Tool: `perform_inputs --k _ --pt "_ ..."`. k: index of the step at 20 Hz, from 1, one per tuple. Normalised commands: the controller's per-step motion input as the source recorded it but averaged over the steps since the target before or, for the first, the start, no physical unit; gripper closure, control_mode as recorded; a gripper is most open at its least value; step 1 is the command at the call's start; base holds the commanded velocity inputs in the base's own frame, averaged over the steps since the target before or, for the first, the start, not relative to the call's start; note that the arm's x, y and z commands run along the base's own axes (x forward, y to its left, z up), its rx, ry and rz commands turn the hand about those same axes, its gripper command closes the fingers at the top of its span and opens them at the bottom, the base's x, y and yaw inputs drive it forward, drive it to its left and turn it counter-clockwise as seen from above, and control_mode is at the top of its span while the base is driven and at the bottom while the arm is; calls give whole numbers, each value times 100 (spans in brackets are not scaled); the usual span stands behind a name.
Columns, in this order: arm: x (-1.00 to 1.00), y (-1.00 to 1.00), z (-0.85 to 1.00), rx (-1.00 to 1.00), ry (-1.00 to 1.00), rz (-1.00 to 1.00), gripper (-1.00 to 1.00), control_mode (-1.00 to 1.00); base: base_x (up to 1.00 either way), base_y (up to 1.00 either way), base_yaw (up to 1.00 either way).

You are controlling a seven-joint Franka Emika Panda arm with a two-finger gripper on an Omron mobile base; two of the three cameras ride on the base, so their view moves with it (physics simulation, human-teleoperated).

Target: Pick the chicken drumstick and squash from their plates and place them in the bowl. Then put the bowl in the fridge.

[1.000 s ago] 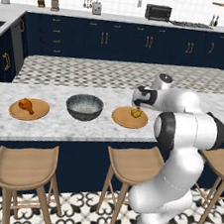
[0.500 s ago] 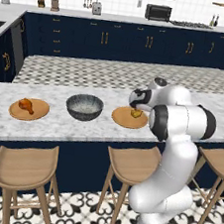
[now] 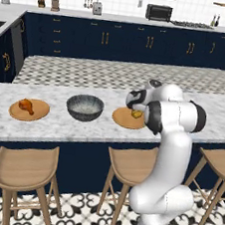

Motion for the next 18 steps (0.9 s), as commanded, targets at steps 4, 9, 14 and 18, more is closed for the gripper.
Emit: perform_inputs --k 4,9,14,18 --pt "47 0 -14 0 0 -1 -100 -100 0 0 0" --pt "24 0 -24 0 6 -1 -100 -100 0 0 0" --pt "3 0 -29 0 4 -1 -100 -100 0 0 0" --pt "7 0 -32 0 5 0 -100 -100 0 0 0"
